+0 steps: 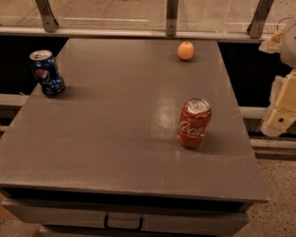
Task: Pick coke can
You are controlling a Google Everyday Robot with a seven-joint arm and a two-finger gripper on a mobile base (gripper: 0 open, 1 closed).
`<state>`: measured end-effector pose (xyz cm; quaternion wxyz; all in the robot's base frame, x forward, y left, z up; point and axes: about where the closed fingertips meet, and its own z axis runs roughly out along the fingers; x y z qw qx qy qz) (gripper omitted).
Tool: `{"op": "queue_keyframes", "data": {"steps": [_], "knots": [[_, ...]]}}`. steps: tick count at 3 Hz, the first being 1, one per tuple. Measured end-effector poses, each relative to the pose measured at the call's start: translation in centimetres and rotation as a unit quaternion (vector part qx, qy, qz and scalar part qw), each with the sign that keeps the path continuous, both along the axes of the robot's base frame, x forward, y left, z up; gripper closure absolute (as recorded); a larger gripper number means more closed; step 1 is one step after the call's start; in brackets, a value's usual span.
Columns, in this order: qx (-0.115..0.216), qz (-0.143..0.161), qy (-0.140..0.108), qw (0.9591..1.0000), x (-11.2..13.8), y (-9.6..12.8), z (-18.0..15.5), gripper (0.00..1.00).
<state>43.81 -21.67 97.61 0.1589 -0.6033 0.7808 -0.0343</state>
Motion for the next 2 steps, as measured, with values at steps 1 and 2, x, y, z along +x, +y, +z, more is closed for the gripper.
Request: {"op": "queue_keyframes", "data": {"steps": [1,2], "knots": [[0.000,0.000,0.000,1.0000,0.00,0.00,0.00,0.00],[0.047,0.002,-0.001,0.9989,0.87,0.63,-0.87,0.00]]}}
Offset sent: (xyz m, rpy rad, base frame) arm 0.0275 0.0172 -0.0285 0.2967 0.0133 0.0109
